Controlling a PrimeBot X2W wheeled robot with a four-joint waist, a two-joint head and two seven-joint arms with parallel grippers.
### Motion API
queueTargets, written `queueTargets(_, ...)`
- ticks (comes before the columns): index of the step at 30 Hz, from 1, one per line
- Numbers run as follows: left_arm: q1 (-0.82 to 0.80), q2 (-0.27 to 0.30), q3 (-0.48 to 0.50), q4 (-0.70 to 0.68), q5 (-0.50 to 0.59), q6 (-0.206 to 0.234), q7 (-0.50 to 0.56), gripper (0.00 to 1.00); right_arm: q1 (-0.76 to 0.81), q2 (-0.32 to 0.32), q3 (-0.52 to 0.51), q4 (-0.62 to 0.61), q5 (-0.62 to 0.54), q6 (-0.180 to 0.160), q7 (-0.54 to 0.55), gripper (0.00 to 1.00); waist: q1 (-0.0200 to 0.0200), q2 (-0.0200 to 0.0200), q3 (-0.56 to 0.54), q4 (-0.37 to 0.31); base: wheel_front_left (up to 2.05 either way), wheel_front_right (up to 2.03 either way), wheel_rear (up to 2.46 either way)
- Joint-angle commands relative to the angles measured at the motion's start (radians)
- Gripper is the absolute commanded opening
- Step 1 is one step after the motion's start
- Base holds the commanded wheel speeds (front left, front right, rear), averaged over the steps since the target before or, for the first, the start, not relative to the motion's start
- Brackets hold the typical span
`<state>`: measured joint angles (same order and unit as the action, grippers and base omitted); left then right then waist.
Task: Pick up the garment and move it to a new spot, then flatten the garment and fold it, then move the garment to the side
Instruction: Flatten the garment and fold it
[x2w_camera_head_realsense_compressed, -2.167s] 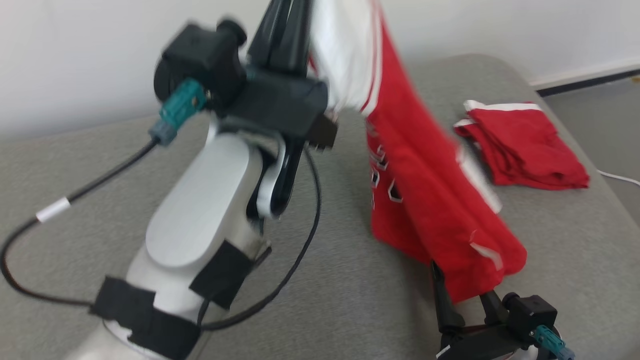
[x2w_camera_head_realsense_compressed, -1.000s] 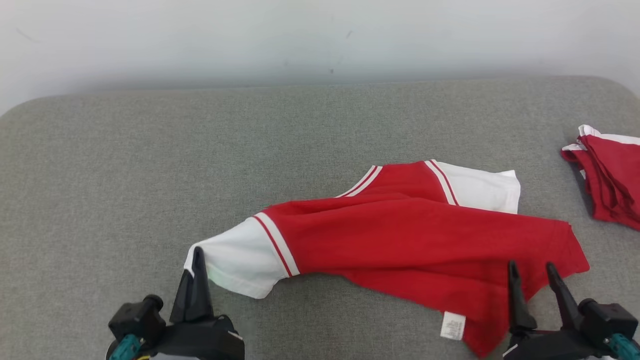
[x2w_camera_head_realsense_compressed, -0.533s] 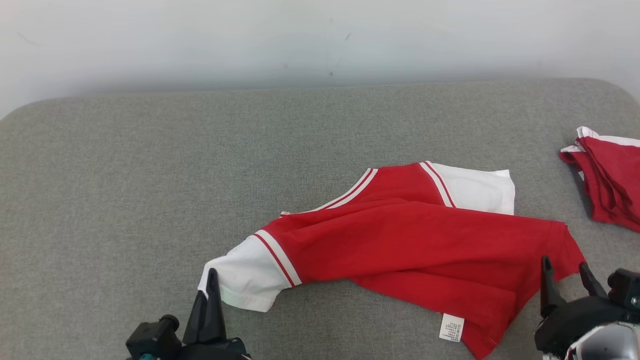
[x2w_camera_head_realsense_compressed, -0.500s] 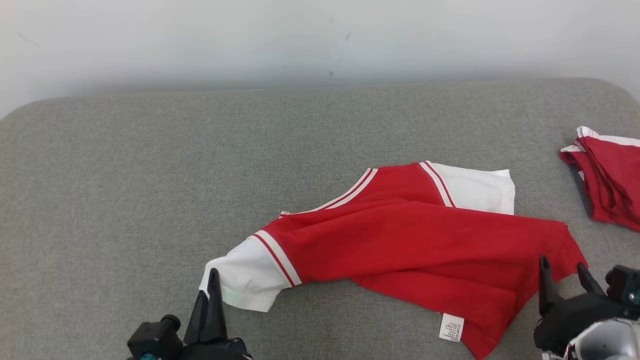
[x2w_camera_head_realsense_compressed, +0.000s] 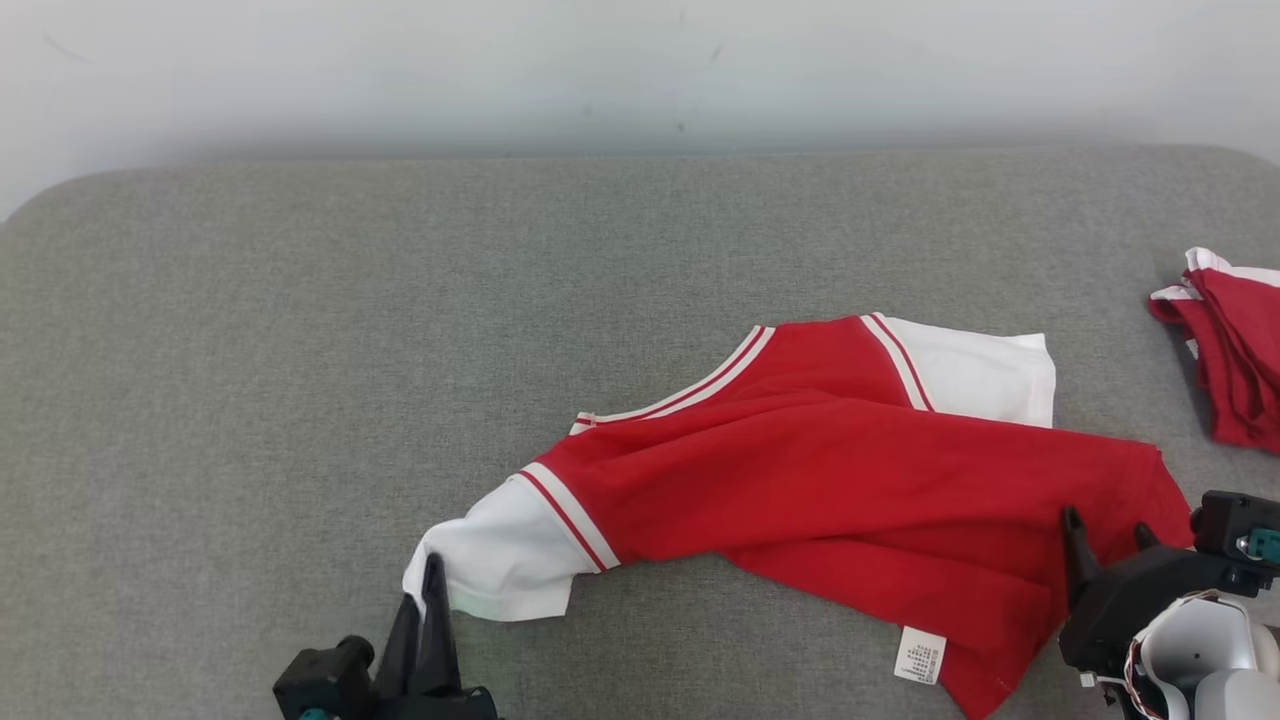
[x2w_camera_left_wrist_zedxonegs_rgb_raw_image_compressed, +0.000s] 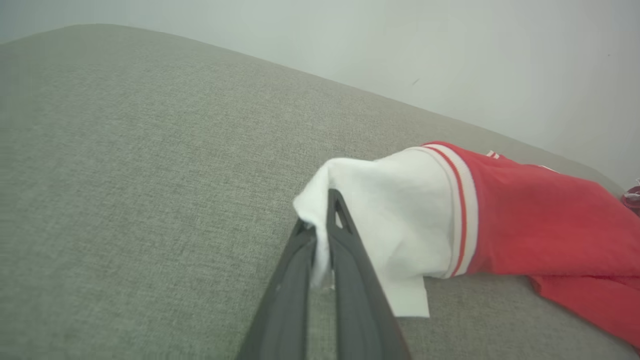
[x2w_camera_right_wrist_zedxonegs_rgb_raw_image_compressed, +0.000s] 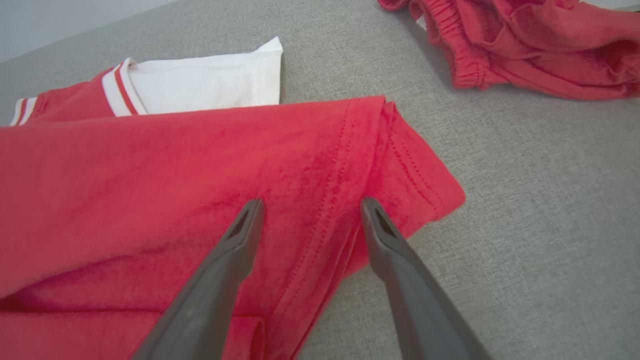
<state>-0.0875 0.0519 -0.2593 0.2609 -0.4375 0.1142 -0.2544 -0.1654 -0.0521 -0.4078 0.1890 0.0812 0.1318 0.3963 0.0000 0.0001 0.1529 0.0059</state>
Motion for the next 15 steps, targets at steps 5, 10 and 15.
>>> queueTargets(5,-0.005,0.012,0.015,0.002,0.017,0.022,-0.008,1.0,-0.014,0.003,-0.02,0.019,-0.005,-0.002,-0.001,1.0,0.0,-0.0001,0.003,0.017,0.0,0.0,0.0)
queueTargets(10,0.008,0.032,0.019,-0.041,0.064,0.019,-0.011,1.0,-0.022,0.003,-0.029,0.042,0.004,-0.002,-0.002,1.0,0.0,-0.0001,0.004,0.03,0.0,0.0,0.0)
queueTargets(15,0.038,0.045,0.022,-0.137,0.136,-0.003,-0.011,1.0,-0.035,0.003,-0.034,0.062,0.014,-0.002,-0.006,1.0,0.0,-0.0001,0.005,0.039,0.0,0.0,0.0)
